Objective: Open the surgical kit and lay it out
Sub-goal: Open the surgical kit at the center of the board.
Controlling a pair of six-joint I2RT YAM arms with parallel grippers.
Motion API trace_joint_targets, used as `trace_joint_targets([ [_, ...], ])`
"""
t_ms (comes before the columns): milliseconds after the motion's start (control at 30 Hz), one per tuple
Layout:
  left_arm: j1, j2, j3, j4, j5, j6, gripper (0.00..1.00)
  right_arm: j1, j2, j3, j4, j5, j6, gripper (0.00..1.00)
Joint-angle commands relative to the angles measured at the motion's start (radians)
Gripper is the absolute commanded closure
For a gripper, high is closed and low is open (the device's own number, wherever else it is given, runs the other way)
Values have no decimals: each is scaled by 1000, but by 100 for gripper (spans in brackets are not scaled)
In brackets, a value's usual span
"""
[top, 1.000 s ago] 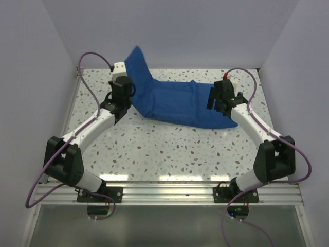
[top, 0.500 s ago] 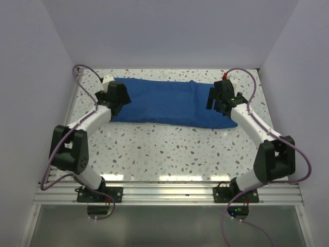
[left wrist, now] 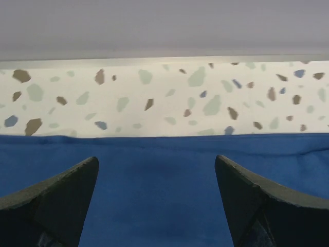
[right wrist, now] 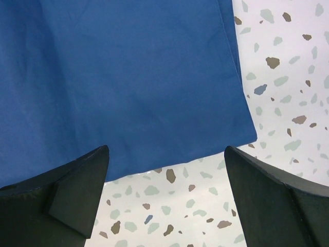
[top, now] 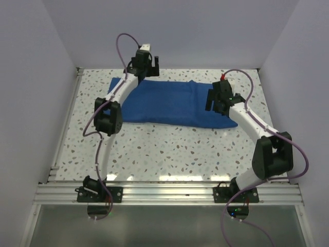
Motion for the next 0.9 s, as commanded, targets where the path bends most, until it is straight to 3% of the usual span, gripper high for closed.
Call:
trace_joint_targets([
  [0,123,-37,-70,-35,34,-21,1,1,18,28,22,14,-16,1],
  [167,135,-35,-125,-50,-23,16,2,1,55,49,37,16,-16,1],
  [367,135,25,-126,-36,-20,54,6,1,175,236,2,-48,1,1],
  [467,137,48,-113,-42,-8,65,15,1,271,317,-19,-79,-9,1],
  [533,137,65,-103,-46,-1,66,27,2,331,424,-56,-99,-22,1],
  [767,137,85,-117,-38,31,36,34,5,690,832,-138,-282,-6,1],
  [867,137,79,-158,-10,41,27,41,5,811,970,-131,-323,25,1],
])
